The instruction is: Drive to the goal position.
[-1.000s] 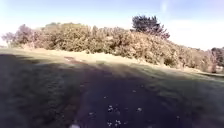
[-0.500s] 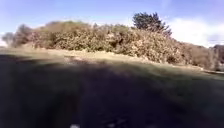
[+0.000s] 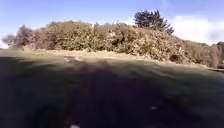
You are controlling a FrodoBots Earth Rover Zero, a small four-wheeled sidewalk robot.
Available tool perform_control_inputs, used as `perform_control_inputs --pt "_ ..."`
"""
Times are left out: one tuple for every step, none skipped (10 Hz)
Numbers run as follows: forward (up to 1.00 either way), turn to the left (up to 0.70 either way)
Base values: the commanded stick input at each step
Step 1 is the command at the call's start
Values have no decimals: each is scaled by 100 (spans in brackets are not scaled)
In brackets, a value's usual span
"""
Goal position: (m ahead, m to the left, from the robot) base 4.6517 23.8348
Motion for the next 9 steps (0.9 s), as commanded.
perform_control_inputs --pt "85 1" --pt "85 0" --pt "85 0" --pt "85 0" --pt "85 12" --pt "85 26" --pt "85 34" --pt "85 34" --pt "85 33"
